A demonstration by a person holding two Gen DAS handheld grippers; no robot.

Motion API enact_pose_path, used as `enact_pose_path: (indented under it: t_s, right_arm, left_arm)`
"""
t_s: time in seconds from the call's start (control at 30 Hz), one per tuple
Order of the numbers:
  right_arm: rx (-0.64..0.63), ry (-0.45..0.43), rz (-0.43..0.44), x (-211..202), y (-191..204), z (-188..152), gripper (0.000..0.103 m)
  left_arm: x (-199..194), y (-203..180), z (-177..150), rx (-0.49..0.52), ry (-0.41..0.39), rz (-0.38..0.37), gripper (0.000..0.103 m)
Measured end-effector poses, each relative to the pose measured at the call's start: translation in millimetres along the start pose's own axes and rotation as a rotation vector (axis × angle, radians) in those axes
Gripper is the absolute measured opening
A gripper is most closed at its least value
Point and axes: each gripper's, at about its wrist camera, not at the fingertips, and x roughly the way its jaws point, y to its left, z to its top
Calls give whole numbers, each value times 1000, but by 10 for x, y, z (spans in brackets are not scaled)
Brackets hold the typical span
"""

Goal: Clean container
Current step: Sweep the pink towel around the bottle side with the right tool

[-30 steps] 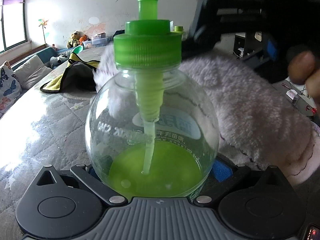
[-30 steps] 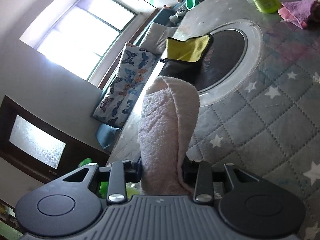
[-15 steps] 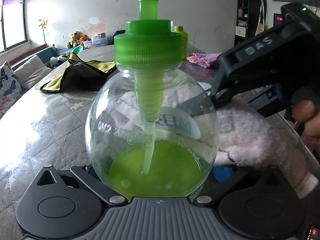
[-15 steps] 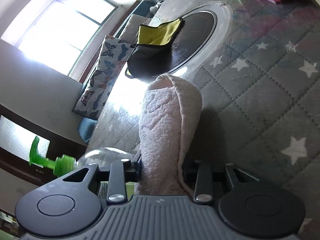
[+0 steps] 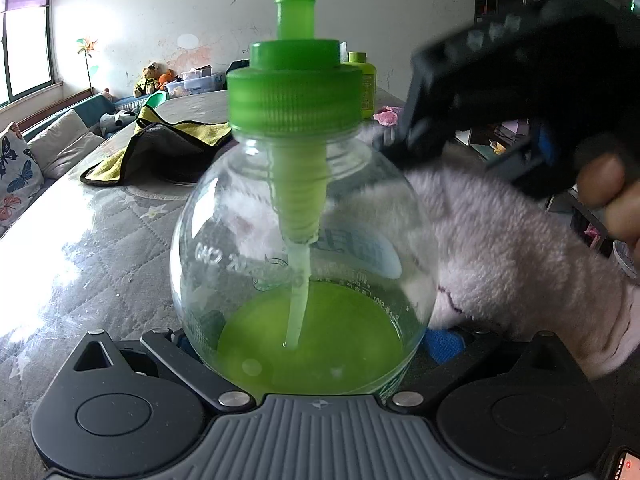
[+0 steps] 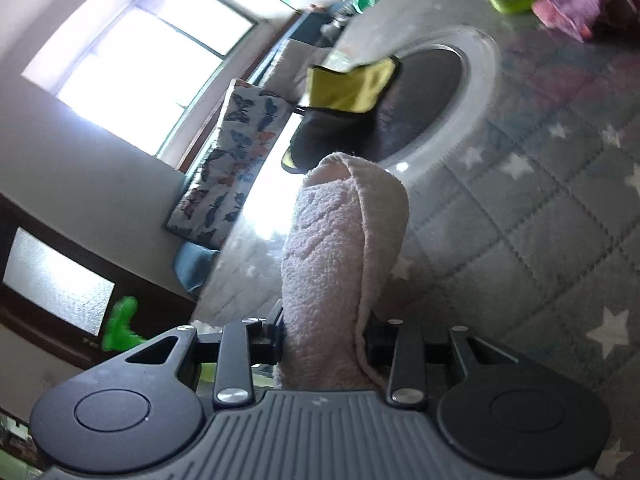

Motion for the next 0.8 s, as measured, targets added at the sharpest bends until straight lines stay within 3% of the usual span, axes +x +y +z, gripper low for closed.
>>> enact_pose_path:
  t_s: [0.37,0.7,0.8]
  right_arm:
    - [17,28,-44,10,-180,-111,35]
    - [-69,-43,85,-289,221,13,35]
    - [-70,-31,84,-219,235,19,35]
  left_arm:
    - [1,-6,5,0,0,0,103]
    - [-14,-23,0,1,0,0,103]
    - [-8,-18,4,0,0,0,103]
